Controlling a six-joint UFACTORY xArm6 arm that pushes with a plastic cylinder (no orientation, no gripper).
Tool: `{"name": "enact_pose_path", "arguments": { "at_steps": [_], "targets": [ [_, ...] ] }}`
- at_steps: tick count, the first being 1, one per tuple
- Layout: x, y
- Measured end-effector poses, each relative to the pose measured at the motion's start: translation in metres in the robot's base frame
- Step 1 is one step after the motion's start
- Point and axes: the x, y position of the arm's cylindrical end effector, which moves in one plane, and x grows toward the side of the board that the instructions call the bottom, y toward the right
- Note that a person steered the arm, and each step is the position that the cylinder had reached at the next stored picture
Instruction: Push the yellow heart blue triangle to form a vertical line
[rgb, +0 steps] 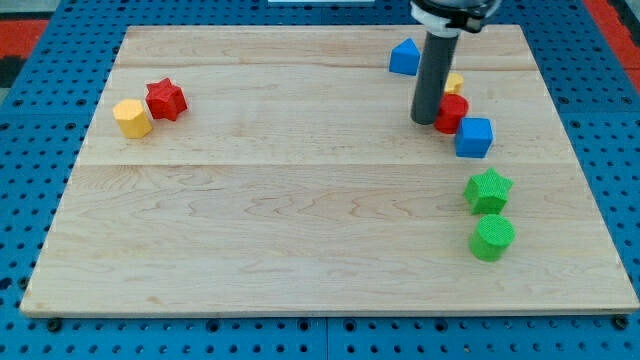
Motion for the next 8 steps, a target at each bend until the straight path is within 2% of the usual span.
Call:
{"name": "enact_pose_path", "arguments": {
  "at_steps": [2,3,4,7,8],
  "targets": [
    [0.0,0.005],
    [0.012,-0.05],
    [-0.022,-0.059],
    [-0.048,0.014],
    [-0.049,0.015]
  ]
}}
